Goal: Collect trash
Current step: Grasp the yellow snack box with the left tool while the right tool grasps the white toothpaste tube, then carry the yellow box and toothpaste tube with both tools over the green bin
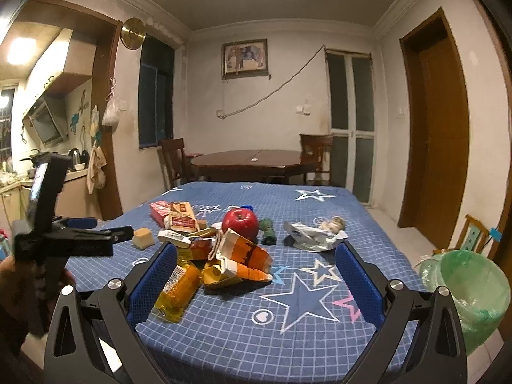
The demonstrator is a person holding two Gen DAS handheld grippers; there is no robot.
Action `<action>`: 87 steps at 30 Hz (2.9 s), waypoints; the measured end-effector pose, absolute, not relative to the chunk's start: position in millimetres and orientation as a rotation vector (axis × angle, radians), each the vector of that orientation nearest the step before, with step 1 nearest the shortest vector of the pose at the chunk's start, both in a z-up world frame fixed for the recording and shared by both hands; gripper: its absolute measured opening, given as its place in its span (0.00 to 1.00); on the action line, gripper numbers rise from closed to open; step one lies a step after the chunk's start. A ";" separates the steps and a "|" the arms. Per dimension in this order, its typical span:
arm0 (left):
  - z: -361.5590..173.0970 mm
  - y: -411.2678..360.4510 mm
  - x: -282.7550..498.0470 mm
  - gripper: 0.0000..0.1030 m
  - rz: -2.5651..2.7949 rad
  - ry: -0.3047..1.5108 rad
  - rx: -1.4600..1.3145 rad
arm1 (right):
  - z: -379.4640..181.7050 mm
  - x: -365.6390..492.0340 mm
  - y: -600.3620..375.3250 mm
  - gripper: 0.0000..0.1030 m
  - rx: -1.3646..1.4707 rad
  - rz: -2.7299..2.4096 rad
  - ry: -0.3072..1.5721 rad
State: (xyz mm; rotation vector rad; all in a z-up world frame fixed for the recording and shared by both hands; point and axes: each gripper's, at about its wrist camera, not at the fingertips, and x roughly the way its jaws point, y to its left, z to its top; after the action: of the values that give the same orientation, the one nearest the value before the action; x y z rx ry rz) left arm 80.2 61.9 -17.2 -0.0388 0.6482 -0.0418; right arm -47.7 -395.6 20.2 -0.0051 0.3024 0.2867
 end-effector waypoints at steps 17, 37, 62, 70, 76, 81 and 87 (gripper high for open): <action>-44.8 104.0 243.9 0.93 -0.235 1.049 -0.428 | 12.3 28.9 -393.1 0.96 0.002 0.315 0.432; -67.9 88.5 280.7 0.36 -0.271 1.062 -0.545 | -30.8 173.4 -469.4 0.94 0.254 0.283 0.647; -58.0 68.6 268.8 0.28 -0.337 0.966 -0.489 | -81.6 241.5 -451.0 0.28 0.124 0.217 0.734; -25.3 54.0 250.2 0.26 -0.365 0.865 -0.426 | -31.3 189.5 -445.3 0.28 0.022 0.132 0.548; -1.7 20.7 235.8 0.26 -0.425 0.799 -0.373 | 11.3 147.6 -461.6 0.28 -0.025 0.062 0.468; 10.8 -23.9 233.8 0.26 -0.498 0.781 -0.325 | 32.5 124.1 -490.6 0.28 -0.025 0.007 0.441; 19.2 -80.1 235.4 0.26 -0.587 0.767 -0.276 | 52.6 95.7 -538.4 0.28 -0.014 -0.077 0.419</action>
State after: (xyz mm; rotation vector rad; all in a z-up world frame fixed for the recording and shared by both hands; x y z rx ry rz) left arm 235.4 -80.1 19.2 -0.2763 0.7668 -0.5873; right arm 95.7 -538.4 52.6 -0.0136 0.4189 -0.0768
